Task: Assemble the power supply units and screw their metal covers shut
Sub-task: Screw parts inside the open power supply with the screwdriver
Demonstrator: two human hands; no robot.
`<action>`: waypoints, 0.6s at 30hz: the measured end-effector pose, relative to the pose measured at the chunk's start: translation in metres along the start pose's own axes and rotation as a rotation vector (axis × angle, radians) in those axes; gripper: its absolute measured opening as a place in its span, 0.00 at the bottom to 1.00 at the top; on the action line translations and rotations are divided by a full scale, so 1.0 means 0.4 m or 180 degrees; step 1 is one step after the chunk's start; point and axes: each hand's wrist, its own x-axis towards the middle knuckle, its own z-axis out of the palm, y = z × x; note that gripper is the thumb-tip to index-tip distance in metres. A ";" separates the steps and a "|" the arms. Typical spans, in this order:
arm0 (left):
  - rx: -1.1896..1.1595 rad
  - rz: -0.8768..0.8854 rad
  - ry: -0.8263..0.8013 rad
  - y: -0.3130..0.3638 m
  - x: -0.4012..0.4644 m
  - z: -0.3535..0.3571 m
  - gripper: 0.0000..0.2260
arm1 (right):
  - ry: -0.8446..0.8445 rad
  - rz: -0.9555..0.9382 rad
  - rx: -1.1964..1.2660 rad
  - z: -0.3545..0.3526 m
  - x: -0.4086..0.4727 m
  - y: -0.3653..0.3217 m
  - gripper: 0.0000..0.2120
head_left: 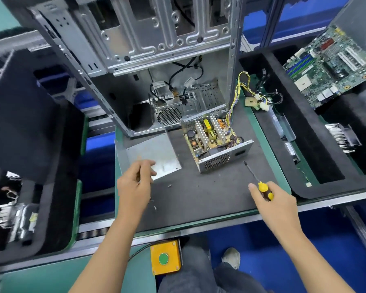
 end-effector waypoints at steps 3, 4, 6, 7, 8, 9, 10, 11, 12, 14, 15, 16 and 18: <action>0.0523 -0.0436 0.0082 -0.116 -0.049 -0.076 0.08 | -0.0151 -0.0237 -0.0091 0.045 -0.002 -0.019 0.21; 0.0723 -0.0460 0.0043 -0.143 -0.063 -0.092 0.07 | -0.0224 -0.0347 -0.0166 0.061 -0.003 -0.024 0.21; 0.1058 -0.0260 -0.0095 -0.171 -0.093 -0.106 0.06 | -0.0431 -0.0573 -0.0337 0.096 -0.009 -0.038 0.22; 0.1127 -0.0129 -0.0171 -0.176 -0.105 -0.105 0.05 | -0.0527 -0.0707 -0.0458 0.116 -0.012 -0.049 0.22; 0.1151 -0.0031 -0.0238 -0.176 -0.112 -0.099 0.05 | -0.0602 -0.0867 -0.0599 0.140 -0.014 -0.062 0.22; 0.1153 0.0032 -0.0289 -0.175 -0.116 -0.089 0.04 | -0.0663 -0.1050 -0.0712 0.165 -0.016 -0.078 0.21; 0.1161 0.0091 -0.0334 -0.171 -0.117 -0.077 0.04 | -0.0731 -0.1223 -0.0753 0.192 -0.018 -0.097 0.21; 0.1183 0.0184 -0.0381 -0.165 -0.118 -0.062 0.04 | -0.0806 -0.1346 -0.0723 0.219 -0.021 -0.119 0.20; 0.1219 0.0313 -0.0435 -0.157 -0.116 -0.043 0.04 | -0.0874 -0.1402 -0.0657 0.243 -0.022 -0.139 0.19; 0.1293 0.0514 -0.0510 -0.138 -0.105 0.001 0.05 | -0.0915 -0.1390 -0.0553 0.279 -0.022 -0.163 0.18; 0.1328 0.0554 -0.0533 -0.128 -0.096 0.020 0.06 | -0.0895 -0.1377 -0.0529 0.290 -0.023 -0.166 0.17; 0.1376 0.0612 -0.0540 -0.121 -0.085 0.037 0.06 | -0.0865 -0.1384 -0.0521 0.295 -0.025 -0.166 0.18; 0.1531 0.0775 -0.0518 -0.118 -0.065 0.061 0.03 | -0.0818 -0.1401 -0.0514 0.293 -0.029 -0.162 0.20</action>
